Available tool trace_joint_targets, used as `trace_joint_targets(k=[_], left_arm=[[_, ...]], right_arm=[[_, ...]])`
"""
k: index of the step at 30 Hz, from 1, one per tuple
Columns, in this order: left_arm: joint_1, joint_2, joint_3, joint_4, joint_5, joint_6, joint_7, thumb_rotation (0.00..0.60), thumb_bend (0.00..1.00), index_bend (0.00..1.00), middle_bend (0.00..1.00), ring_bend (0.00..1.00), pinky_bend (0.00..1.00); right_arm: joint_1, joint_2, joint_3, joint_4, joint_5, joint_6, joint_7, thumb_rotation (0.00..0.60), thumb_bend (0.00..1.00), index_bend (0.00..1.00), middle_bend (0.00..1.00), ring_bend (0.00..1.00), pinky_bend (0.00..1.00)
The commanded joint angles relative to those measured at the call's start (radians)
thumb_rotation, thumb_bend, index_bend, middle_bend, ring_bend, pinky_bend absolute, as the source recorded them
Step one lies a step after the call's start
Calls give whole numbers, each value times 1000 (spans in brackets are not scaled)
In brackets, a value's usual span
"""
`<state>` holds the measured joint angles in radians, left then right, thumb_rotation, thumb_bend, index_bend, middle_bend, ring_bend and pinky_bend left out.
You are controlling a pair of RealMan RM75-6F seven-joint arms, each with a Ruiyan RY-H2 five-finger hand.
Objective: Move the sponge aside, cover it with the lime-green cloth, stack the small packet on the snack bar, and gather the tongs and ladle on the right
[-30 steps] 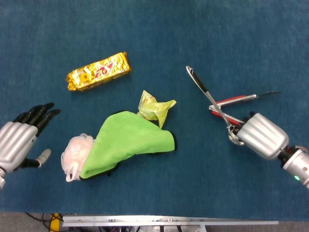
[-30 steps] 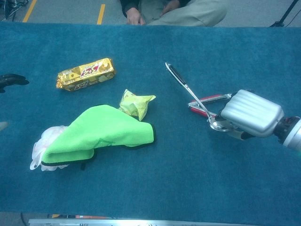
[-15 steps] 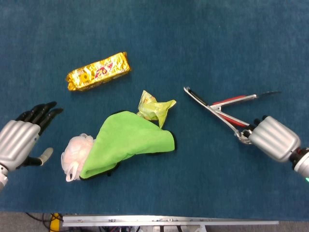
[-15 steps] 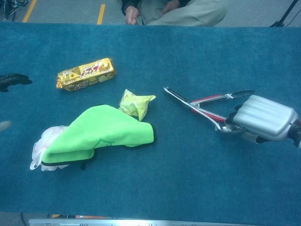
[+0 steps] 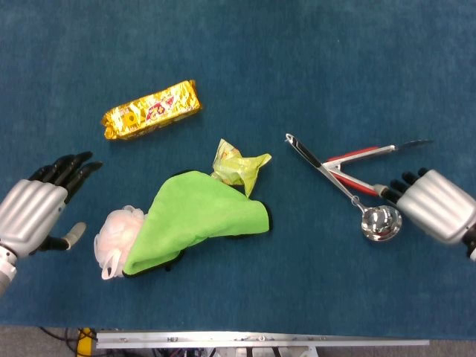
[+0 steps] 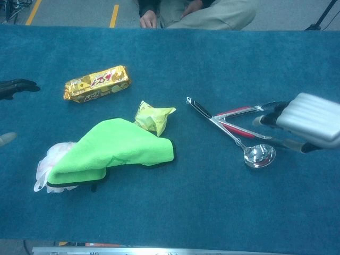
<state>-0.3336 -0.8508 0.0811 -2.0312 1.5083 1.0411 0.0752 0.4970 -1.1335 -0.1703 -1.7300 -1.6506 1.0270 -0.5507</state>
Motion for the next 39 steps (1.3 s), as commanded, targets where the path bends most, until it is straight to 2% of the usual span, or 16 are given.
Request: trace_joint_targets(k=[1,12,20,30,39], left_arm=[[0,4,-2,-7,-2,5,5,600,375,0,0,0,148],[7,31,-8,-29,-19,24,9,600,375,0,0,0,148],[-34,29,-34,-39,0,-7,-20,600,375,0,0,0,148],[-191,-88,-96,13,30,-169,20,600,374,5,0,0,148],[-299,-220,-140,85,-26,-268,31,600,374,8,0,0,148]], right_arm=[[4,12,34,-26,-1,25,49,600,334,228,423,381,579],[32,-8,116,-60,29,26,99,600,271,228,423,373,579],[5,45,154,-104,44,100,127,600,198,228,423,369,579],[-62,140,180,-147,44,220,209,600,153,228,423,368,579],[-97,154,174,-115,47,237,257,600,150,228,423,368,579]])
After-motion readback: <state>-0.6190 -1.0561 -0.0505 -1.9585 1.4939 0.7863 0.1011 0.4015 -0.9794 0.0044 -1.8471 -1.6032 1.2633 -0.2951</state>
